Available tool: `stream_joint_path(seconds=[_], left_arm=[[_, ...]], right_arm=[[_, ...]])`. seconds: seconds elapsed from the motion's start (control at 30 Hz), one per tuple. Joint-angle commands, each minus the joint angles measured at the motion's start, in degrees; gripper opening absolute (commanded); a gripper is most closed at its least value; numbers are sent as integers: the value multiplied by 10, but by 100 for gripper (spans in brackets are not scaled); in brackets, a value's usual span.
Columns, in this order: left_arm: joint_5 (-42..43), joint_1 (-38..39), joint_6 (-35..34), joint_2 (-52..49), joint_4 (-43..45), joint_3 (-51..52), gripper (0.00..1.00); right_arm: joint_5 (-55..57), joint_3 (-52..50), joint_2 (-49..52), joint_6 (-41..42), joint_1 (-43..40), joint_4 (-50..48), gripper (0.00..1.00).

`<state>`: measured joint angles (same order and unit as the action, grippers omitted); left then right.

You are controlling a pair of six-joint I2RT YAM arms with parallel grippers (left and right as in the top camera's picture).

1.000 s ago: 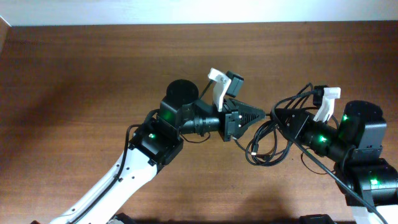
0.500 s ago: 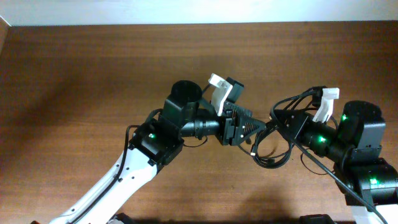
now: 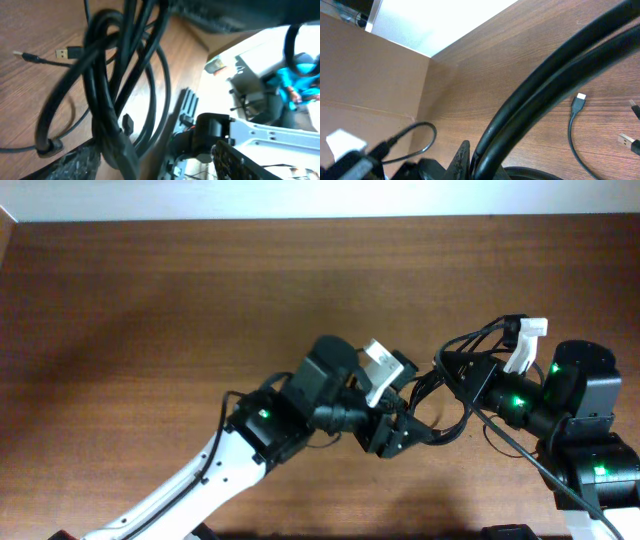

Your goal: Untangle cables

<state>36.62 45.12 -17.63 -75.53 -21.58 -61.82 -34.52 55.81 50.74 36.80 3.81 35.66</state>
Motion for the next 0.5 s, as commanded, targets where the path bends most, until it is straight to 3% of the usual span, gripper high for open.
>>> stream_joint_path(seconds=[0.0,0.17,0.23,0.33,0.47], left_arm=[[-94,19,14,10,-11,-10,66],[-113,19,14,10,-13,-10,60],[-121,19,14,10,-13,-10,38],[-125,19,14,10,-12,-10,19],[-125,19,14,10,-12,-10,6]], right_arm=[[-7,-1,-2,-10,3,-5,4],[-8,-1,-2,-10,3,-5,4],[-8,-1,-2,-10,3,-5,4],[-8,-1,-2,-10,3,-5,4],[-8,-1,-2,-10,3,-5,4]])
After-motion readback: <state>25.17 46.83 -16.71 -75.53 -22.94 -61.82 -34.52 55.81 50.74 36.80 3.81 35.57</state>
